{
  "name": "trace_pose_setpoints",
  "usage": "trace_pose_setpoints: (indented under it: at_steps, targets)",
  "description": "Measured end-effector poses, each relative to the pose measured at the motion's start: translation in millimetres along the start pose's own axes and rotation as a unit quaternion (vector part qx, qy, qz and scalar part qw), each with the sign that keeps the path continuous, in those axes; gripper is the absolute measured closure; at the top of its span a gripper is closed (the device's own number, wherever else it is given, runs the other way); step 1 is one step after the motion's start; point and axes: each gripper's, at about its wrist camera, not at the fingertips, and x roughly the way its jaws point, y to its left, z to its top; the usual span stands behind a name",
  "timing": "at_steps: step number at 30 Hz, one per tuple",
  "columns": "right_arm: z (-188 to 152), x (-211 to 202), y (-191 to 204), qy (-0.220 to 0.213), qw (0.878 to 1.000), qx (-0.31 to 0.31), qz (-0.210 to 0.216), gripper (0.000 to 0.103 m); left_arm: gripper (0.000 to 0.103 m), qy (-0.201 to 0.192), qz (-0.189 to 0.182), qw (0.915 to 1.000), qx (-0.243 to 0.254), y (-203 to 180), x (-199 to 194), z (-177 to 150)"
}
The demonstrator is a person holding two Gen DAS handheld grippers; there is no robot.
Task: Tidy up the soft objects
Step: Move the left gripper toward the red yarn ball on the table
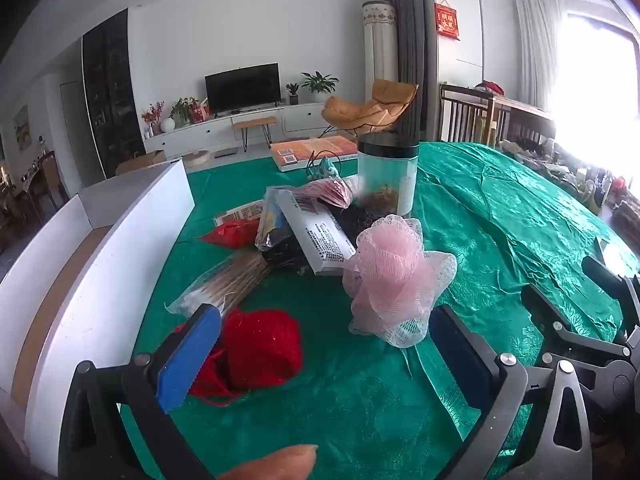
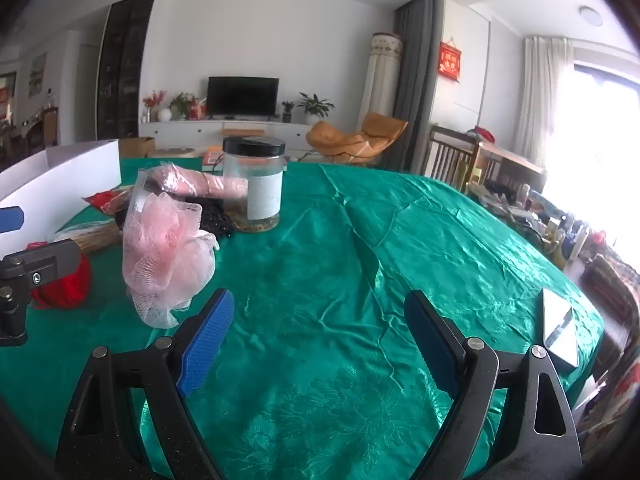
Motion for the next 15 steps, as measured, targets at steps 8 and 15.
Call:
trace_pose_setpoints:
  at_steps: [8, 15]
  targets:
    - [-1, 2, -4, 0.0, 1.0, 0.007, 0.004, 0.014, 0.0, 0.018, 0.007, 0.9998, -0.001, 0, 9, -6]
    - [-2, 1, -4, 0.002, 1.0, 0.006, 0.007, 0.014, 0.0, 0.027, 0.014, 0.9995, 0.002, -2, 14, -11]
